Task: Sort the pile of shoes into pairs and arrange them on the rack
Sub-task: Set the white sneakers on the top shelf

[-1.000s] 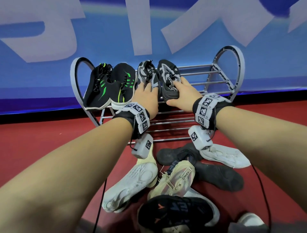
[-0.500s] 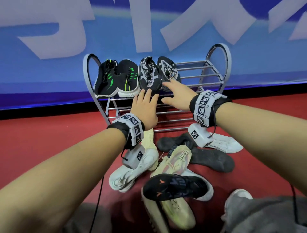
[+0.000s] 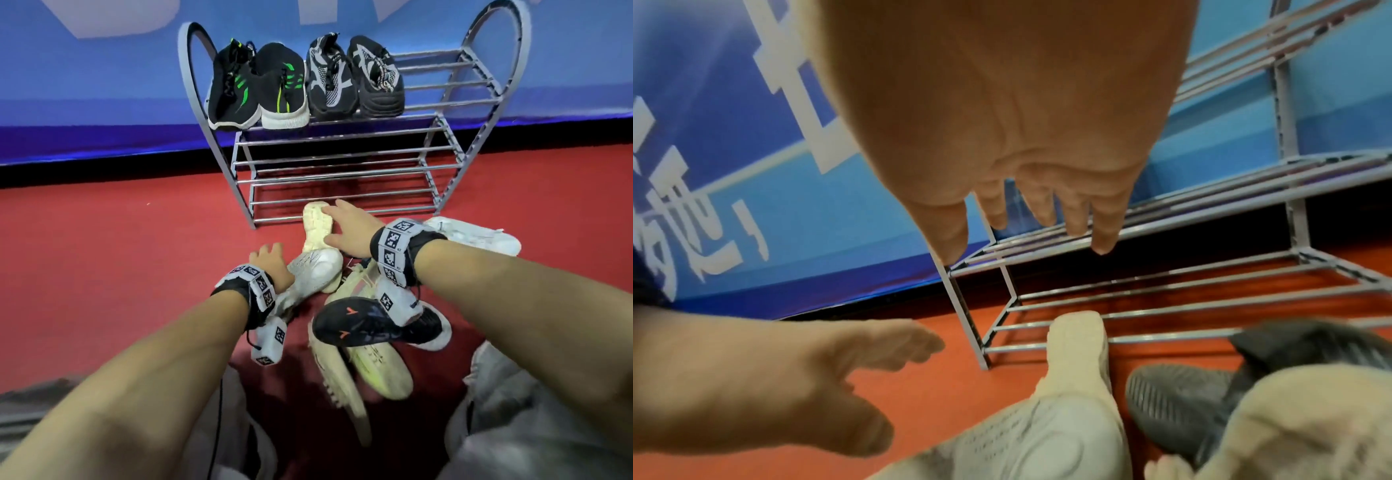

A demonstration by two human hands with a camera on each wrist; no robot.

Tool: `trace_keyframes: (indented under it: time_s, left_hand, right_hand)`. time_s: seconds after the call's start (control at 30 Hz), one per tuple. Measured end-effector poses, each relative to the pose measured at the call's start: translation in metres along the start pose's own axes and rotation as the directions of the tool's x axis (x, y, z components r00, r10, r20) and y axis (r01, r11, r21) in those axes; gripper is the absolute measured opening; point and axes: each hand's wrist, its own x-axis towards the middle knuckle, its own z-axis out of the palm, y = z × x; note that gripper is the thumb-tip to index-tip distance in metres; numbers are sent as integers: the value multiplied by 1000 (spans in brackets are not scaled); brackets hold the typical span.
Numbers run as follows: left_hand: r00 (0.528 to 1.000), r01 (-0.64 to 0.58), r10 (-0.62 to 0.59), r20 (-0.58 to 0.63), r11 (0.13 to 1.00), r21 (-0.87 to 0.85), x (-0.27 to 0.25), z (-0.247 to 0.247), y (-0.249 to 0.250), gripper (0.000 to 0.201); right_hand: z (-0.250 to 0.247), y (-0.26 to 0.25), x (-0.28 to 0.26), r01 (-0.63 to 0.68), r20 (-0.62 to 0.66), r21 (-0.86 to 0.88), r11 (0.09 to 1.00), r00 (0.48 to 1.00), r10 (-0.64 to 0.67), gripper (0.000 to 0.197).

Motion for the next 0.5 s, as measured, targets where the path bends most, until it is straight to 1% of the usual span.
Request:
trace_keyframes:
  time_s: [0.1, 0.2, 0.27, 0.43, 0.5]
  left_hand:
    - [984, 117, -111, 139, 992, -36, 5, 23, -21, 73]
    - [964, 190, -176, 200, 980, -56, 7, 40, -32, 78]
    - [961, 190, -173, 215, 980, -62, 9, 49, -35, 78]
    - [962, 107, -94, 255, 993, -40, 8, 52, -32, 56]
    - [964, 109, -100, 246, 994, -23, 9, 52, -31, 53]
  right_hand:
    - [29, 3, 1, -21, 71, 22, 1000, 997, 19, 68]
    - [52, 7, 1, -22, 121, 22, 1000, 992, 20, 68]
    - [63, 11, 1, -24, 148, 12, 1000, 989, 22, 68]
    - [77, 21, -1, -60, 197, 19, 998, 979, 55, 60]
    - [81, 26, -2, -61, 207, 7, 998, 977, 59, 59]
